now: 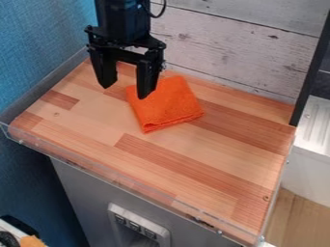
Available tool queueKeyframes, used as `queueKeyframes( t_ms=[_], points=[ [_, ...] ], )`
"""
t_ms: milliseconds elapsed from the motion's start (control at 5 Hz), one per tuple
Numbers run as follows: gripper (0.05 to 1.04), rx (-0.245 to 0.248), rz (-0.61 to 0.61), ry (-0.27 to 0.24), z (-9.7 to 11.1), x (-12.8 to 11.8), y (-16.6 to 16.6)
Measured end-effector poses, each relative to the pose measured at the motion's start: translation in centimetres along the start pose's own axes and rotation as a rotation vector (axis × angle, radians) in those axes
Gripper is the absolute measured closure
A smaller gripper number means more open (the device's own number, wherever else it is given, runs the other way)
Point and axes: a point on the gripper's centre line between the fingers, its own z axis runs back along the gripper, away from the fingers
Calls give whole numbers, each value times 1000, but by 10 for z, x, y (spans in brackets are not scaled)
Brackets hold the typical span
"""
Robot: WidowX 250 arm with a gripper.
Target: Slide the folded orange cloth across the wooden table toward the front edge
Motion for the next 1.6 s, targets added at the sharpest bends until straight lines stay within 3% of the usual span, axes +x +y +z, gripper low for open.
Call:
queueKeyframes(
  t_ms=[200, 1000, 1600],
  points=[
    [85, -3, -31, 21, -7, 4, -1],
    [85, 15, -282, -55, -10, 53, -11],
    [86, 21, -407, -55, -15, 76, -11]
  ],
)
